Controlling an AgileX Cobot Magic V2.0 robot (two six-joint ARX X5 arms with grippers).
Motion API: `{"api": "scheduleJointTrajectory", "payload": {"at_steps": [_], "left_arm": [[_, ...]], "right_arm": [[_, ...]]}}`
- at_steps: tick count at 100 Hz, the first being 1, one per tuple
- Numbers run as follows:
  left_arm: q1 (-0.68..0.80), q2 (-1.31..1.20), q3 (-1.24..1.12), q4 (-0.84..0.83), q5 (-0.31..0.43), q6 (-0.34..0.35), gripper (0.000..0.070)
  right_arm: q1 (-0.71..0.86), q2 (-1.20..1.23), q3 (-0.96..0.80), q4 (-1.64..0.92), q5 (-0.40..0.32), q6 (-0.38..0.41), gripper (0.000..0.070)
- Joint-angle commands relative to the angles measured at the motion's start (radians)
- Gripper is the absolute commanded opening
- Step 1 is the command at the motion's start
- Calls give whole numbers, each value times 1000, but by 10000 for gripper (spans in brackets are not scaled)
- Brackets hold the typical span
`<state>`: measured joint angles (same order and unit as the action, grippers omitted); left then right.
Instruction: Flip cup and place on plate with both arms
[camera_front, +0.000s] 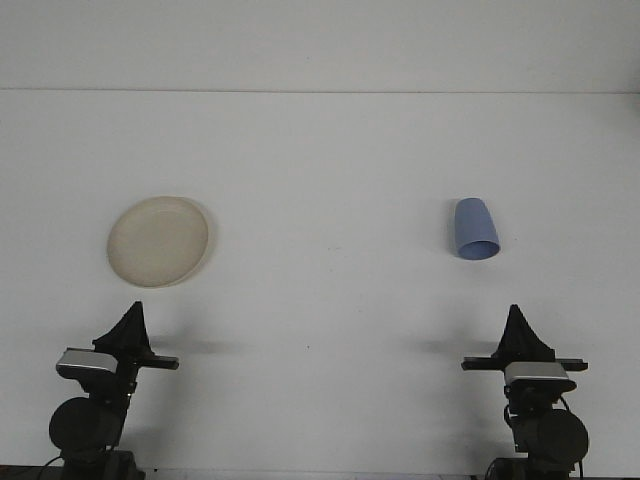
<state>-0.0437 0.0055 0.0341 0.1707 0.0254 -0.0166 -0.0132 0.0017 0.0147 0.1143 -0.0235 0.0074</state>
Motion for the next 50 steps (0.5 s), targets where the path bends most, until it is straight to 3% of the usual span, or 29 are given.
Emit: {"api": "scheduleJointTrajectory", "payload": {"at_steps": [1,37,50], "left_arm": [[-1,-2,-19,11,-2,-2,11],[-1,-2,-19,11,-2,-2,11],[-1,-2,-19,11,-2,-2,11]], "right_arm": [[1,-1,-2,11,1,3,0],[1,0,27,-2,-2,5,0],[1,1,97,-65,-2,53,0]]}}
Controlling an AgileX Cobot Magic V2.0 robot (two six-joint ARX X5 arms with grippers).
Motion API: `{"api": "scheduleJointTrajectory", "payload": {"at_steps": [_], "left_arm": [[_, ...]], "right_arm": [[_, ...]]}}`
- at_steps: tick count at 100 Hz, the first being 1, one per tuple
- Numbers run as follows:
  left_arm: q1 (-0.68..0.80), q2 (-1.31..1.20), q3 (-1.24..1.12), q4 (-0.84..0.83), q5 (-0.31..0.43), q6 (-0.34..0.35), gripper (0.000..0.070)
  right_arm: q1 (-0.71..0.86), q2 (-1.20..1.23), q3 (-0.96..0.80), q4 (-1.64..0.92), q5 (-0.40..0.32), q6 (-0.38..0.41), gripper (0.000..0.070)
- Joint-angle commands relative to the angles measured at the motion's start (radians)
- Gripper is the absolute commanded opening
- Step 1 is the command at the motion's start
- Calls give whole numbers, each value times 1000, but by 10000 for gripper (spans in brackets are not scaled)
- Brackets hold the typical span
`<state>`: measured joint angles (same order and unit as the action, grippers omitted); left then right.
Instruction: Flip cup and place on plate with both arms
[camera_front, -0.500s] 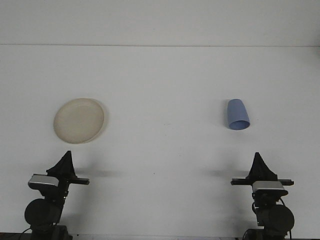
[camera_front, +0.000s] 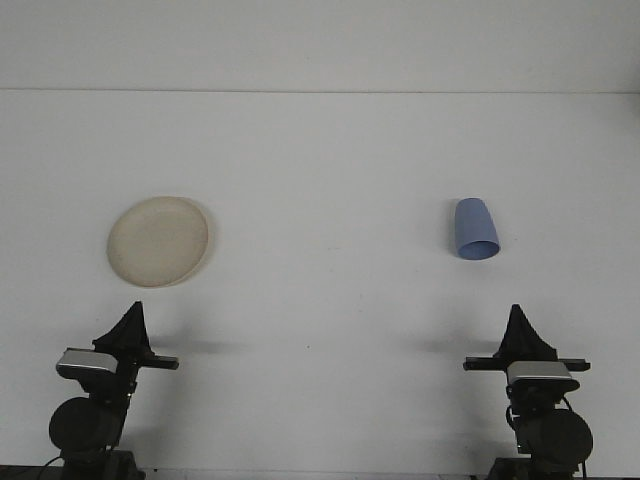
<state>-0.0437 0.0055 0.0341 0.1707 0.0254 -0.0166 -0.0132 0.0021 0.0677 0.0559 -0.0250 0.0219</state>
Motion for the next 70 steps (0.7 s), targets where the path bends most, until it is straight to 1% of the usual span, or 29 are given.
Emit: {"api": "scheduleJointTrajectory", "payload": {"at_steps": [1,24,52,70], "left_arm": [[-1,-2,-19,11,-2,-2,11],[-1,-2,-19,11,-2,-2,11],[-1,-2,-19,11,-2,-2,11],[-1,-2,-19,11,-2,-2,11]], "right_arm": [[1,1,50,-13,0,40,0],[1,87,250,-222,0,39,0],[1,333,561,-550,0,4,0],[1,483,720,-747,-1,5,0]]}}
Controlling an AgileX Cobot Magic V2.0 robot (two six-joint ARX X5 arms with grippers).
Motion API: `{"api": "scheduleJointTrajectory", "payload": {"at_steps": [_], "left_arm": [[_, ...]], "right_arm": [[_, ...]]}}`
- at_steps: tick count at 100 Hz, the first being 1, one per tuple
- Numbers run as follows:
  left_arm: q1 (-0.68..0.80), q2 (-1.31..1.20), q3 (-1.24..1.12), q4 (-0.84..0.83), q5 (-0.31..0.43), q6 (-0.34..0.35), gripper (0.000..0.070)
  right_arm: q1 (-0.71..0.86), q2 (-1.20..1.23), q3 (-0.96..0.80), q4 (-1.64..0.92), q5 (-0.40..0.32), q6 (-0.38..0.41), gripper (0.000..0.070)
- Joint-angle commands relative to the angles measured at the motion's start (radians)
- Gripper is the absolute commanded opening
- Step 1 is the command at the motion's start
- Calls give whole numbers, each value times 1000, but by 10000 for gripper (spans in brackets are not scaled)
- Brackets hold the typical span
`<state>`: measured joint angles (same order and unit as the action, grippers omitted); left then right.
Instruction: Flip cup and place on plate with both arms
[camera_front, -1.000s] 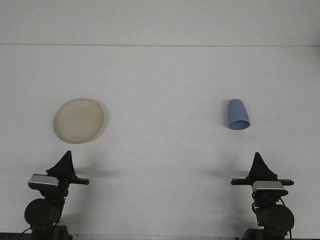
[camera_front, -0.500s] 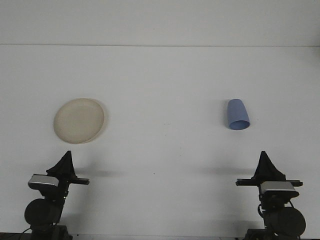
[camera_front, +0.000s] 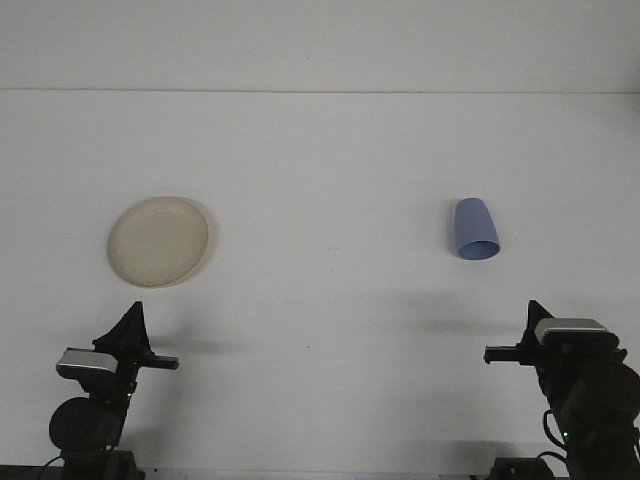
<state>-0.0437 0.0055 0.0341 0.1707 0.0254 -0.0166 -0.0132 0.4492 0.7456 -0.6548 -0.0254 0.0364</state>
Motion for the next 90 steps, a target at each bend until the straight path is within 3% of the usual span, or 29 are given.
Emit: {"api": "scheduleJointTrajectory", "payload": {"at_steps": [1,59,65,80,90], "left_arm": [[-1,-2,-19,11,-2,-2,11],[-1,-2,-19,11,-2,-2,11],[-1,-2,-19,11,-2,-2,11],[-1,-2,-19,11,-2,-2,11],[-1,-2,-19,11,-2,-2,11]], "right_arm": [[1,43,48,-45,0,-10,0],[1,141,87,-126,-1,20,5],[1,142,87,-133,-1,21,70],[1,141,87,-139,-1,20,355],[1,141,87,-139,-1,20,400]]}}
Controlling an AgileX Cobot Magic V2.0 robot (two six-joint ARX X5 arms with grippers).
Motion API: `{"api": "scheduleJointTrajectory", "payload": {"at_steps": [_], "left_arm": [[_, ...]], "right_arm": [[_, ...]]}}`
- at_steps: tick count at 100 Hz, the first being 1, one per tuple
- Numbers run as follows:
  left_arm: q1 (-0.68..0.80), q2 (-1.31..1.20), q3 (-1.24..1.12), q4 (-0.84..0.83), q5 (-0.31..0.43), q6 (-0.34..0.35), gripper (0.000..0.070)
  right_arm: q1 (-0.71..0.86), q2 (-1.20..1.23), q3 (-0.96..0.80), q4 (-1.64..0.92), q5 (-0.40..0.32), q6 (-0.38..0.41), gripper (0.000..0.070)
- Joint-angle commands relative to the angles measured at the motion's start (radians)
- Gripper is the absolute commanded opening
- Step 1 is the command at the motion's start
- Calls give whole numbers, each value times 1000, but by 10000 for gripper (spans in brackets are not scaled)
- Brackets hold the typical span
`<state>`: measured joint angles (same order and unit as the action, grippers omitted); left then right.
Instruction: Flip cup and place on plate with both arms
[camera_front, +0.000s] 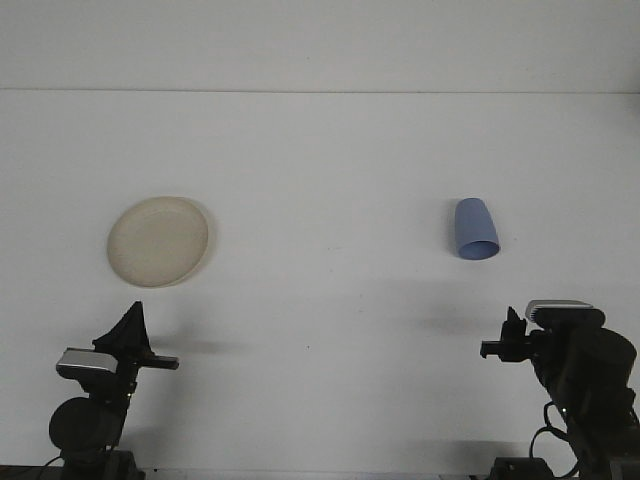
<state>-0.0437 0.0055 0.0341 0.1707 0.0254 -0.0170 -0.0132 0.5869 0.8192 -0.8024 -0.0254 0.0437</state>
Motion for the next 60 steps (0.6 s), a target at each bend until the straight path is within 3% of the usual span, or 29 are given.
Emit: {"api": "scheduleJointTrajectory", "payload": {"at_steps": [1,31,60], "left_arm": [[-1,-2,-19,11,-2,-2,11],[-1,-2,-19,11,-2,-2,11],[-1,-2,-19,11,-2,-2,11]], "right_arm": [[1,3,13,8,-1,13,400],[1,90,13,27,3,6,399],[0,256,10,240,-1,-19,399]]}}
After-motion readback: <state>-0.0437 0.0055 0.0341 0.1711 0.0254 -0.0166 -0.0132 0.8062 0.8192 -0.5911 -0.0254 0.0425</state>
